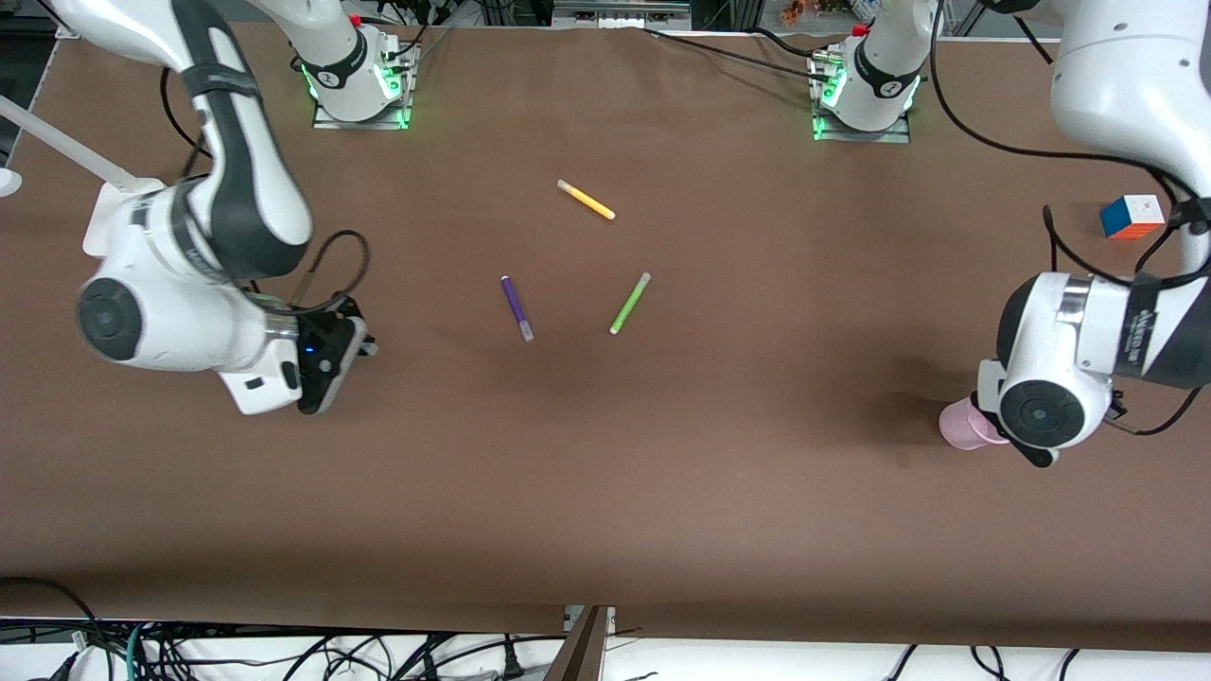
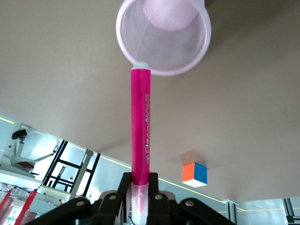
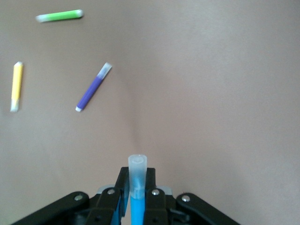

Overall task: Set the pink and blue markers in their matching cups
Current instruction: 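Carry the pink marker to the pink cup while the right gripper carries blue, then drop the pink marker into the pink cup while the right gripper lowers blue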

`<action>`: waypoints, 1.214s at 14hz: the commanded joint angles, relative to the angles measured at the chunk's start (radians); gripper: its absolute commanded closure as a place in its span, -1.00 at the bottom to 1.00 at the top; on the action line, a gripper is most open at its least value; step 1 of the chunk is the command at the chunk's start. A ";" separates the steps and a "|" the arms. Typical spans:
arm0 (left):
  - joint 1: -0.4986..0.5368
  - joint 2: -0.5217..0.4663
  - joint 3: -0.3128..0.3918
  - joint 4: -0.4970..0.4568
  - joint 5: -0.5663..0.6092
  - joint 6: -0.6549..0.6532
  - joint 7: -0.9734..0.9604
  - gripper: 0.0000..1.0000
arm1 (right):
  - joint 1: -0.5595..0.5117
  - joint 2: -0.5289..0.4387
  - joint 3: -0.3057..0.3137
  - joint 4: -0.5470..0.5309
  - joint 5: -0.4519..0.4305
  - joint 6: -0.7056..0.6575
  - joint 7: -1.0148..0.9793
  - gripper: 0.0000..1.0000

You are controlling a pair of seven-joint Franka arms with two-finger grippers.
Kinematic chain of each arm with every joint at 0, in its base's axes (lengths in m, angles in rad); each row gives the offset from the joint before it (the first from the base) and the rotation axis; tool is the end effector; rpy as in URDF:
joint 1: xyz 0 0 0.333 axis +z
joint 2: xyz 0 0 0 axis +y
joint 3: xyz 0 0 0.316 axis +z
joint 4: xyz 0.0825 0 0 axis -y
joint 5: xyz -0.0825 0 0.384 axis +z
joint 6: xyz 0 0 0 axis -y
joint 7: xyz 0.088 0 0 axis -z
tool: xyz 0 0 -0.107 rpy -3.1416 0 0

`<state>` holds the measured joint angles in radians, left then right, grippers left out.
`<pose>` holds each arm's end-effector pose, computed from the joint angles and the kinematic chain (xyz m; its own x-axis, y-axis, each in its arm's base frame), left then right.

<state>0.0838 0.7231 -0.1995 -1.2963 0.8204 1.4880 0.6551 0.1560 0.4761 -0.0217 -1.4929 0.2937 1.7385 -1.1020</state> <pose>0.6941 0.0355 0.3149 0.4750 -0.4993 -0.7246 -0.8199 -0.5502 -0.1583 0.6570 0.1174 0.3823 0.4201 0.8990 0.1236 0.8730 -0.3632 -0.3254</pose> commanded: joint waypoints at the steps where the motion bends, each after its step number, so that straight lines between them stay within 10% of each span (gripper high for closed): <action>1: -0.012 0.053 0.009 0.063 0.026 0.021 0.021 1.00 | -0.096 0.001 0.012 0.008 0.071 -0.077 -0.249 1.00; 6: -0.025 0.094 0.012 0.054 0.028 0.035 -0.046 0.84 | -0.208 0.024 0.014 -0.001 0.143 -0.125 -0.599 1.00; 8: -0.038 0.098 0.011 0.052 0.045 0.034 -0.049 -0.99 | -0.242 0.051 0.016 -0.001 0.159 -0.143 -0.686 1.00; 17: -0.078 -0.078 -0.009 0.068 -0.123 -0.015 -0.119 -1.00 | -0.345 0.131 0.014 -0.003 0.228 -0.208 -0.929 1.00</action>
<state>0.0114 0.7297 -0.2068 -1.2186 0.7843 1.4914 0.5669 -0.1704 0.6010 -0.0213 -1.4957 0.4946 1.5459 -1.9980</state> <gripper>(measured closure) 0.000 0.833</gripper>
